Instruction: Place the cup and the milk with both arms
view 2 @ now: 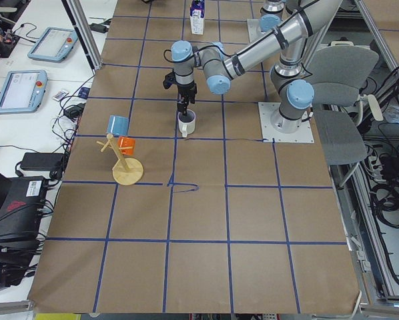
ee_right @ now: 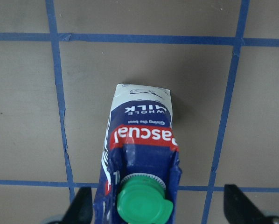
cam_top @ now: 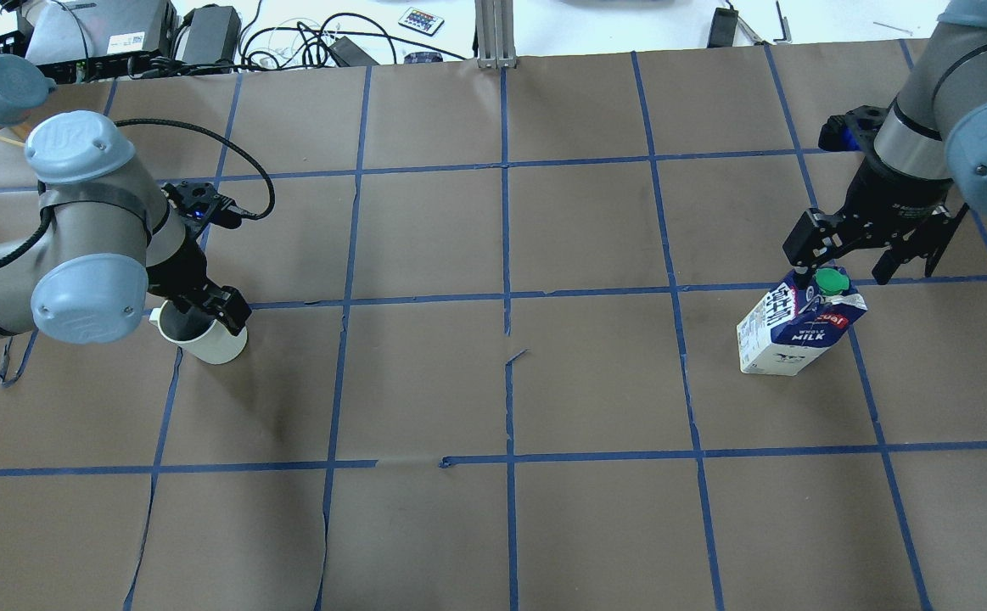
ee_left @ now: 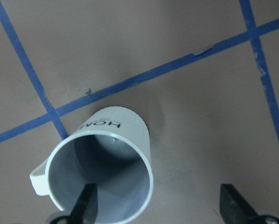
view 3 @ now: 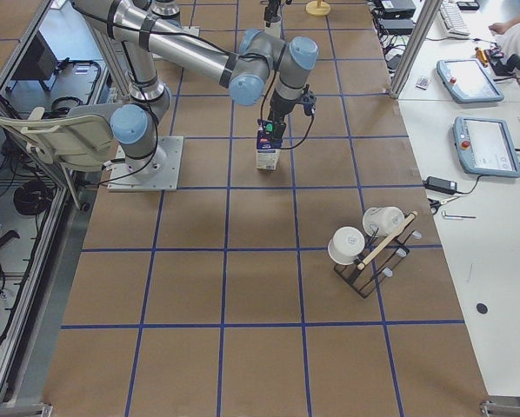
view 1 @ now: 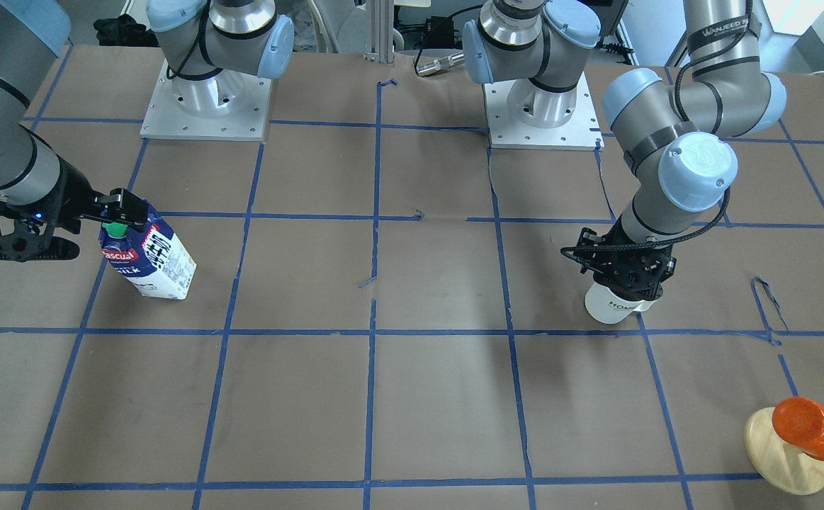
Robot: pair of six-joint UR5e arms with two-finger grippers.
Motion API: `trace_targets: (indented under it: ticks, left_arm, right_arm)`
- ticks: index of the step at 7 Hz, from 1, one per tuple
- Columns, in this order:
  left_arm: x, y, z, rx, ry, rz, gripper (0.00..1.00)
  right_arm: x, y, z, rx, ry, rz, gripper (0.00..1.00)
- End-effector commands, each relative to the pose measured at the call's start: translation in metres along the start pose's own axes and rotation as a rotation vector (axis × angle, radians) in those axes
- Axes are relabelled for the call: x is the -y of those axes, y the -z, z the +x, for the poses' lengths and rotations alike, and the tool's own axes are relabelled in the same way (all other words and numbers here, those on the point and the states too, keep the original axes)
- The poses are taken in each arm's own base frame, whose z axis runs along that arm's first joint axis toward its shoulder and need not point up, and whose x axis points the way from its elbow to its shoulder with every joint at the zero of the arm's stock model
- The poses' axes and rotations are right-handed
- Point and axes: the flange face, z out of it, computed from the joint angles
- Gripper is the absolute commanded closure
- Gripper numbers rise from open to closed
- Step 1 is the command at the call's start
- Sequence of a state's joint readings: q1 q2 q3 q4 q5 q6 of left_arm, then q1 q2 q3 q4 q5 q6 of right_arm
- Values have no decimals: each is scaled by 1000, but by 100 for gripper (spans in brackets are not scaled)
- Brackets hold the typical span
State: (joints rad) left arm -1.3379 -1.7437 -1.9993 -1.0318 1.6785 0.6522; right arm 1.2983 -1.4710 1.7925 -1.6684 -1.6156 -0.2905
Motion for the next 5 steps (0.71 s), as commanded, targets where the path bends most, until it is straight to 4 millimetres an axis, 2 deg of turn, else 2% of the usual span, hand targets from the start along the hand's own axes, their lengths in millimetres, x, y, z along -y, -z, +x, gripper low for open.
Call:
trace_targets:
  ticks: [1,3,4,5]
  left_arm:
    - [3,-6,-2,-3,-13,-8,100]
    - [4,-3,-3,3,7,3,100]
    - [8,2,-5,10,93,20,100]
    - [20,18,9,24,158,36,100]
  right_arm:
    - [3,-1,0,8,-18,2,4]
    - [5,-5,1,7,-24,-6,11]
    - [5,-5,1,7,-25,-8,16]
    - [5,-4,1,10,-38,-4,22]
